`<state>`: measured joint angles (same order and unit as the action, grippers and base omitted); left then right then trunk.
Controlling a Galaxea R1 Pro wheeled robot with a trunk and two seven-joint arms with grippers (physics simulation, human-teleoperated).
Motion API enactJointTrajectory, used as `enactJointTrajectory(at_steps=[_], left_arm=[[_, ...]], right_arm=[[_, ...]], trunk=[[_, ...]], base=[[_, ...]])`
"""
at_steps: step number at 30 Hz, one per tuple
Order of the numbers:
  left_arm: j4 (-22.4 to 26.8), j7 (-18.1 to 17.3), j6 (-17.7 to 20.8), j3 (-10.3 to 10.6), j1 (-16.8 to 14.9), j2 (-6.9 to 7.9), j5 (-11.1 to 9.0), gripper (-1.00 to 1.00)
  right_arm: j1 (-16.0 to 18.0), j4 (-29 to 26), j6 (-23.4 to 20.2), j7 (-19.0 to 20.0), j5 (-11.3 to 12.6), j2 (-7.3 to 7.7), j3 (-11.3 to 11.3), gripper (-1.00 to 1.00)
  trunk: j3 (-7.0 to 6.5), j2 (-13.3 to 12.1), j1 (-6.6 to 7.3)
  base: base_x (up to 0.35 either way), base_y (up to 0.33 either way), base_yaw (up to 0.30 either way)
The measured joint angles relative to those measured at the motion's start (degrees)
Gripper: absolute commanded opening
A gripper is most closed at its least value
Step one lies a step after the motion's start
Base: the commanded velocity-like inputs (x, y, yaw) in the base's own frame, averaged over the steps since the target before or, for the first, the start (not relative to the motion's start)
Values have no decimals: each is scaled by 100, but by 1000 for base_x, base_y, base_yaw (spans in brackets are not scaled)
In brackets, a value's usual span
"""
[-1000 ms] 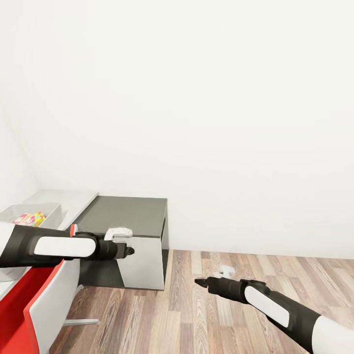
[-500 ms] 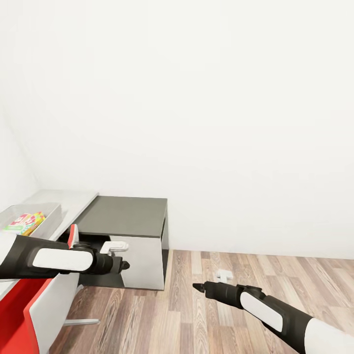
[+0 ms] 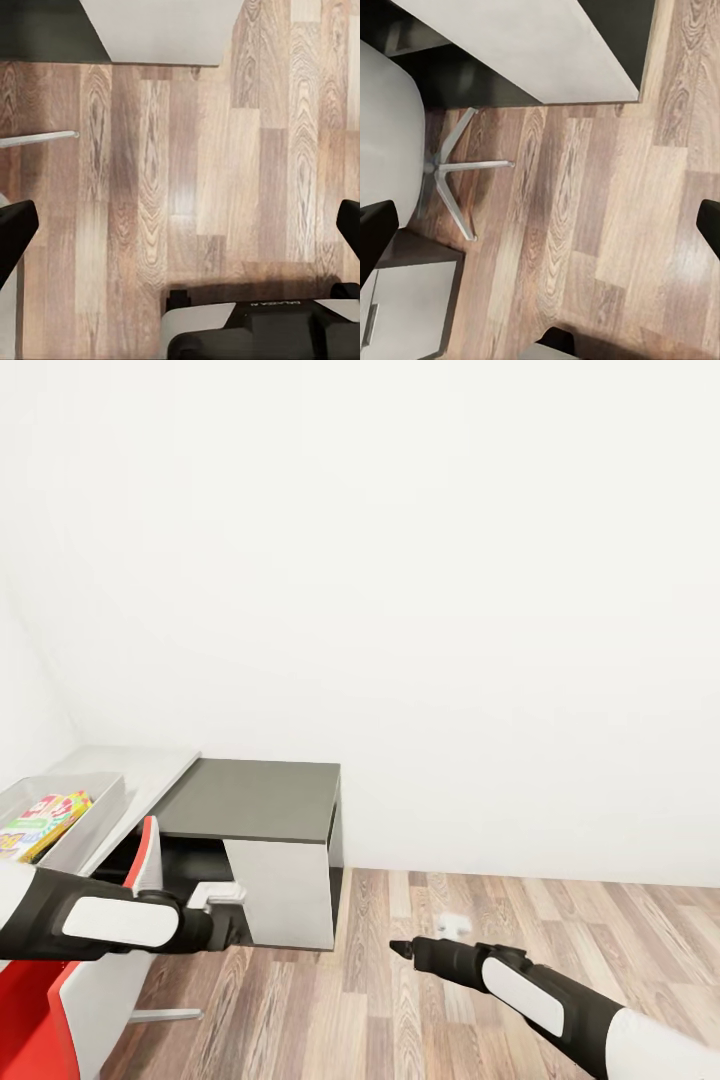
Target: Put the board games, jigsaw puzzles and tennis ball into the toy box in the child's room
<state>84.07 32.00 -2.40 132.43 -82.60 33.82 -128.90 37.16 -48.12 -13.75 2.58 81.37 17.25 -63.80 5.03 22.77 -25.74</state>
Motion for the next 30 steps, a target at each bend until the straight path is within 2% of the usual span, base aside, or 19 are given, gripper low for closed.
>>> enactJointTrajectory(at_steps=[2,3,5,6,8,9,11,12,14,23,30], left_arm=[[-51,0,-14,26,143,1,-2,100],[-52,0,-14,26,145,0,1,100],[-118,0,-26,43,272,1,-1,100],[-120,0,-26,43,274,1,1,100],[-184,-5,-33,54,375,1,0,100],[-185,-5,-33,54,376,1,1,100],[-241,-13,-38,61,471,1,0,100],[-242,-13,-38,60,473,1,2,100],[-288,-16,-44,65,582,1,0,100],[-390,-21,-51,70,910,1,2,100],[-487,-22,-54,75,1112,2,1,100]], right_arm=[[0,176,5,-1,-3,-121,-2,100],[0,179,5,-1,-3,-123,-2,100],[0,393,8,-1,-6,-267,-3,100],[0,397,8,-1,-6,-269,-2,100],[0,614,13,2,-7,-421,-2,100],[0,618,13,2,-8,-423,-2,100],[0,820,19,0,-8,-566,-1,100],[0,824,19,0,-8,-569,-1,100],[0,997,23,1,-9,-685,0,100],[-6,1352,111,3,-10,-902,2,100],[-64,1706,459,6,-9,-1066,-84,100]], trunk=[[0,0,0],[0,0,0],[0,0,0],[0,0,0],[0,0,0],[0,0,0],[0,0,0],[0,0,0],[0,0,0],[0,0,0],[-16,0,0]], base=[[0,0,0],[0,0,0],[0,0,0],[0,0,0],[0,0,0],[0,0,0],[0,0,0],[0,0,0],[0,0,0],[0,0,0],[0,0,-44]])
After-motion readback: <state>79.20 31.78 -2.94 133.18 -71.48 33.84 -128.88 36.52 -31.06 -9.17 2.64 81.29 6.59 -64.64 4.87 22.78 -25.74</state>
